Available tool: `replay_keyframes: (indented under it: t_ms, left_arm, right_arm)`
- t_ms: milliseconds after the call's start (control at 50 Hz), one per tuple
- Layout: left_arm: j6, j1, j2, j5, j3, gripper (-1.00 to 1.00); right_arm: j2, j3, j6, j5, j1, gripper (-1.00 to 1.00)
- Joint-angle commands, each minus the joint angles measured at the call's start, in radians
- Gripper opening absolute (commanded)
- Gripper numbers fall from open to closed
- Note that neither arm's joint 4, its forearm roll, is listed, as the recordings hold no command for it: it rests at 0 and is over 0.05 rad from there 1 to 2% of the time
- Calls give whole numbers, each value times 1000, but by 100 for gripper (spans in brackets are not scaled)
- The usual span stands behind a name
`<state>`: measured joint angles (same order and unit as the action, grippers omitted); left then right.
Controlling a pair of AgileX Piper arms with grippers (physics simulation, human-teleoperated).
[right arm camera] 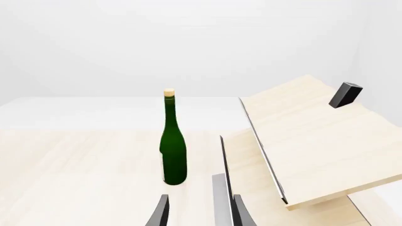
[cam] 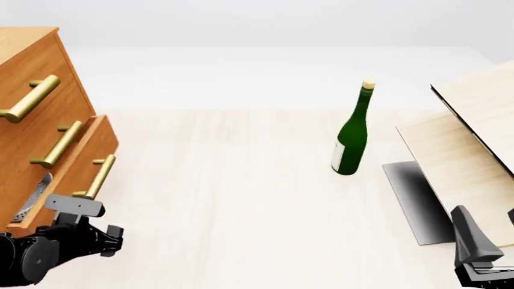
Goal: Put the bowl in the bottom drawer of the cabinet and close it.
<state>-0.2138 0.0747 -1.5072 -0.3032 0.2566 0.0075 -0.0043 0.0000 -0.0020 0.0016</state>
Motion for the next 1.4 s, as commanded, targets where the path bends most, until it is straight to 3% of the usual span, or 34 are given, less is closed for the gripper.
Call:
replay_keyframes:
  t_ms: [20,340,520,600,680,760,880,920,1120,1400]
  left_arm:
    - [-21,98,-72,-68,-24,100]
    - [1,171,-100,-70,-13,100]
    - [-26,224,-113,-97,-21,100]
    - [-60,261,-120,-123,-33,100]
    - [-188,382,-122,-225,-83,100]
    - [-218,421,-161,-271,-90,100]
    - [-308,571,-232,-399,-115,100]
    - [-305,585,-253,-407,-108,100]
    - [-287,572,-315,-415,-88,100]
    - [-228,493,-256,-349,-85,100]
  right_arm:
    - [0,0,0,0,0,100]
    - [0,0,0,0,0,100]
    - [0,0,0,0,0,100]
    - [0,0,0,0,0,100]
    - [0,0,0,0,0,100]
    - [0,0,0,0,0,100]
    - [0,0,0,0,0,100]
    - [0,0,0,0,0,100]
    - [0,0,0,0,0,100]
    - [0,0,0,0,0,100]
